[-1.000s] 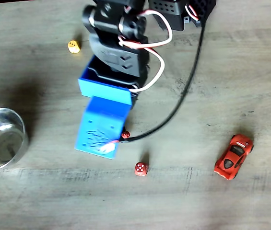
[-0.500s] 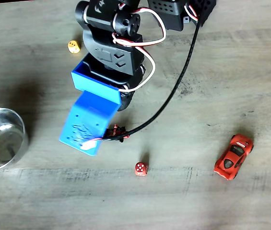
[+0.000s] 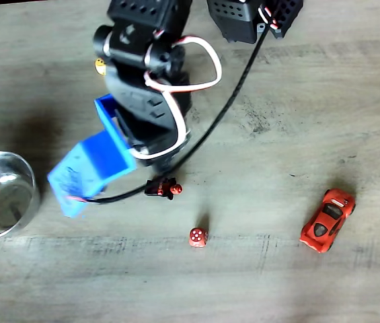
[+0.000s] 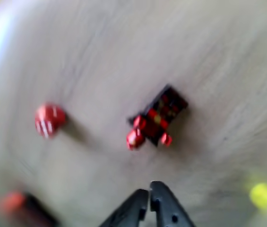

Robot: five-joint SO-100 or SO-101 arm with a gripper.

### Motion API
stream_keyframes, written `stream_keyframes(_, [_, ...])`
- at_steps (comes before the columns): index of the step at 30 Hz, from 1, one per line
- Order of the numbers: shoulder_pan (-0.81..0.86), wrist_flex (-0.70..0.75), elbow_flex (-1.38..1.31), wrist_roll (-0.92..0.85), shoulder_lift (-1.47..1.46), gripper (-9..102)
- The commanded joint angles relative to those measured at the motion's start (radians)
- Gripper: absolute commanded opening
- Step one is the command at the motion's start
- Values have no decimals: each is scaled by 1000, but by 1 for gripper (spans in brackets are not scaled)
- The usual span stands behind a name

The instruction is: Pick up the lego figure and place in bowl

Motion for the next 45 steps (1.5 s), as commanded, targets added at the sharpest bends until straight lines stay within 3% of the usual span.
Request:
stream_keyframes(1, [11,-14,-124,133,-43,0])
stream_keyframes(9, [32,-14,-219,268,-152,0])
stream_keyframes(25, [34,0,-204,272,-161,1])
stream_keyframes(33, [37,9,-196,275,-161,19])
stream_keyframes(45, [64,216,-135,265,-147,21])
